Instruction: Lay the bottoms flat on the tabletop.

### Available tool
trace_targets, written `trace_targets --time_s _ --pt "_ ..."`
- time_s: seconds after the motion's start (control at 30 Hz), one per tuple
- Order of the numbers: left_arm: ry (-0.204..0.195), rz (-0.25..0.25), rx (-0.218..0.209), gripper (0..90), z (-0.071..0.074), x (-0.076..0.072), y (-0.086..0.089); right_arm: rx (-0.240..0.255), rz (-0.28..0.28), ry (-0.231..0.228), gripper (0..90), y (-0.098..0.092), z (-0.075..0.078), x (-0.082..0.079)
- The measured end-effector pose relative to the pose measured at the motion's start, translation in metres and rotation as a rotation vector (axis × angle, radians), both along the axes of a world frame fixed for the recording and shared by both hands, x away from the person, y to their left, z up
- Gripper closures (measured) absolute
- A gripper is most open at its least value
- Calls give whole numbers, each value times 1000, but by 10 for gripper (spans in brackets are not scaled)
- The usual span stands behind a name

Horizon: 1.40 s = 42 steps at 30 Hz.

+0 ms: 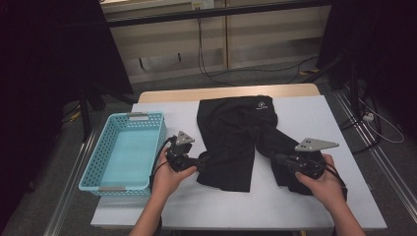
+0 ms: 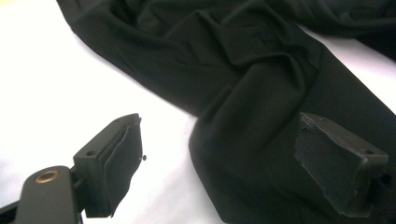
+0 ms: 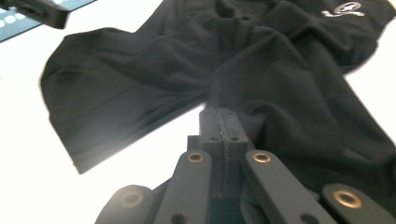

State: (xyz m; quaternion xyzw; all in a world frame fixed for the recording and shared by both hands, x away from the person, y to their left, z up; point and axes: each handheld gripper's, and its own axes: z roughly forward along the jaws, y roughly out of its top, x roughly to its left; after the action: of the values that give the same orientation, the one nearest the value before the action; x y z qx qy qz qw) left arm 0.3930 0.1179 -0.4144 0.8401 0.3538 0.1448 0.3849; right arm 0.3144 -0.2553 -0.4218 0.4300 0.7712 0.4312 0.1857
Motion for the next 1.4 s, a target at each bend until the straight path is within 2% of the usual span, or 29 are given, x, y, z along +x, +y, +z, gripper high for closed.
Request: trace_targets --time_s 0.07,0.13,0.2,0.3,0.4,0.5,0.57,0.63,0.67,0.7,0.73,0.77,0.87,0.97,1.07,1.1,1.13,1.17,1.23,1.3,1.4 --pt "4 4 -11 164 0 1 0 -7 -35 9 900 -8 -6 6" --pt "-1 2 -4 165 -1 2 1 -11 -82 15 900 -15 -13 9" --pt "0 10 -14 164 -2 2 1 -39 -117 19 900 -21 -20 11" --pt "-2 12 -13 165 -3 1 2 -107 -143 38 881 -25 -26 11" --pt "5 11 -16 165 -4 -1 1 -115 -168 31 839 -26 -25 8" --pt "-3 -1 -15 165 -3 -1 1 -109 -167 5 778 -27 -17 1" --pt "-6 -1 -24 166 -2 -1 1 -101 -147 -8 768 -26 -13 -1" --pt "-2 -1 -25 166 -1 -1 1 -94 -115 -2 756 -21 -11 -2" --pt "-12 -2 -23 166 -2 0 1 -89 -87 5 749 -17 -12 -3" --pt "-6 -3 -25 166 -2 0 0 -106 -32 26 736 -5 -16 -4" --pt "-5 -3 -23 166 -2 0 0 -106 -32 26 736 -5 -16 -4" --pt "-6 -3 -24 166 -2 0 -1 -130 30 48 723 8 -21 -4" --pt "-8 -4 -18 166 -1 0 0 -159 55 60 681 19 -25 -4" --pt "-6 -5 -22 166 0 0 0 -225 62 90 616 27 -36 -2" --pt "-10 -11 -19 166 1 0 2 -210 54 91 658 27 -36 -2" --pt "-12 -9 -18 166 1 0 2 -205 55 91 714 27 -36 -1" --pt "-14 -5 -24 166 1 0 2 -212 37 87 850 27 -35 -1" --pt "-11 -5 -27 166 0 -1 2 -232 17 81 867 26 -35 0" --pt "-20 -2 -31 166 1 -1 1 -180 7 108 878 21 -35 3" --pt "-19 -6 -34 166 2 -1 1 -155 21 107 880 18 -32 2" --pt "-26 -14 -34 166 2 1 2 -73 50 91 880 19 -21 -2"
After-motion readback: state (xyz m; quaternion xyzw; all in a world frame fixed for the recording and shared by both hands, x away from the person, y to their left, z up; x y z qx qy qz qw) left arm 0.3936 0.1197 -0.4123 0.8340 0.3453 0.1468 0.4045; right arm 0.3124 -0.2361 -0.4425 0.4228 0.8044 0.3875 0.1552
